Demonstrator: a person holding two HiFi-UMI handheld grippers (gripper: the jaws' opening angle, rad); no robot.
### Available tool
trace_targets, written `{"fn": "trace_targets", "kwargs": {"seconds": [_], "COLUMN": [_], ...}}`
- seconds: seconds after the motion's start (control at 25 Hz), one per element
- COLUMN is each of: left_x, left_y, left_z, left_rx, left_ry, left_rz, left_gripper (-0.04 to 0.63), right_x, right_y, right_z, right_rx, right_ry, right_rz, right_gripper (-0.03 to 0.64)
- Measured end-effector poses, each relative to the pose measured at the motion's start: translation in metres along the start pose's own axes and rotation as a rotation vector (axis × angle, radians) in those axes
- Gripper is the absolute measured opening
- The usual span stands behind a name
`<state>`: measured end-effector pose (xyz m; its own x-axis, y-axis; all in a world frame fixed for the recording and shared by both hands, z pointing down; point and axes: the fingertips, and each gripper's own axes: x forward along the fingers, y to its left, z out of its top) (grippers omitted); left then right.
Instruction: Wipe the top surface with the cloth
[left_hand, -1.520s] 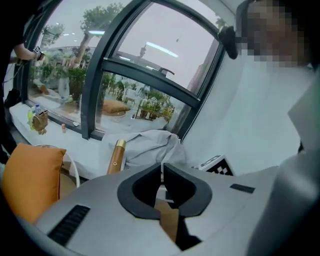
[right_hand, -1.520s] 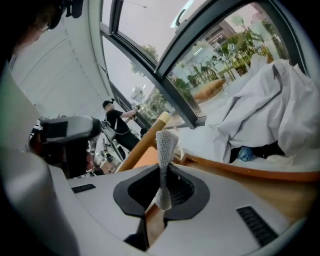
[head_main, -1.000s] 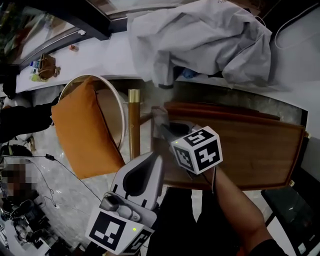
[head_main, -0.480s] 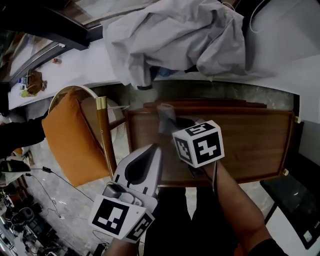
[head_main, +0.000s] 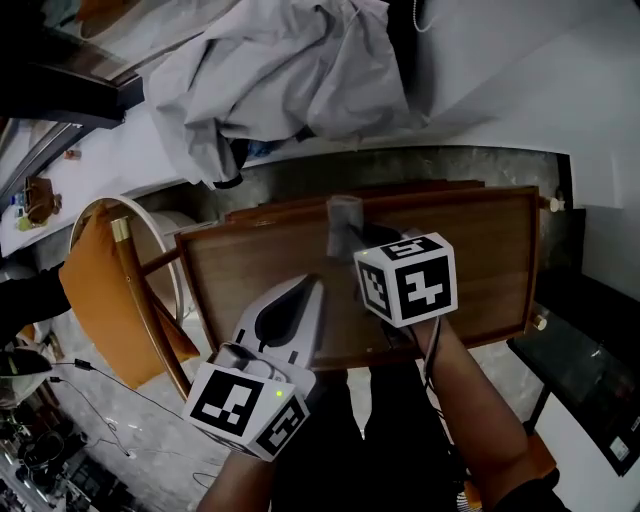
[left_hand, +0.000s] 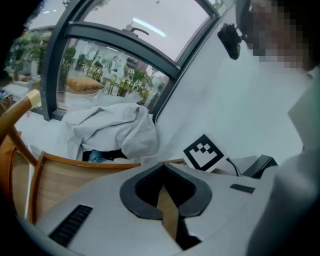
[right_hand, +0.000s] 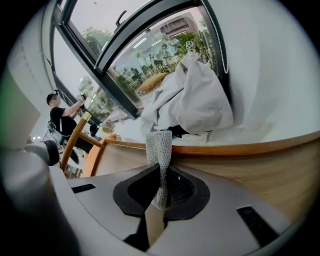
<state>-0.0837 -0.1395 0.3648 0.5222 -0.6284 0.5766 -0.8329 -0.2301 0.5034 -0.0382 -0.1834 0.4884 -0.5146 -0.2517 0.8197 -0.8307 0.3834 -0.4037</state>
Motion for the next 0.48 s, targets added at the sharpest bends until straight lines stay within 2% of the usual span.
{"fn": "trace_targets", "kwargs": {"seconds": [0.48], "left_x": [0.076], "left_y": [-0.068], "left_z": [-0.012], "left_rx": [0.031], "left_ry": [0.033], "left_rz": [-0.074], "left_gripper": [0.011], "right_x": [-0.067], "right_y": [-0.118], "right_z": [-0.008], "right_rx": [0.075], "right_ry": [-0.045], "right_rz": [-0.135], "right_gripper": [0.043]}}
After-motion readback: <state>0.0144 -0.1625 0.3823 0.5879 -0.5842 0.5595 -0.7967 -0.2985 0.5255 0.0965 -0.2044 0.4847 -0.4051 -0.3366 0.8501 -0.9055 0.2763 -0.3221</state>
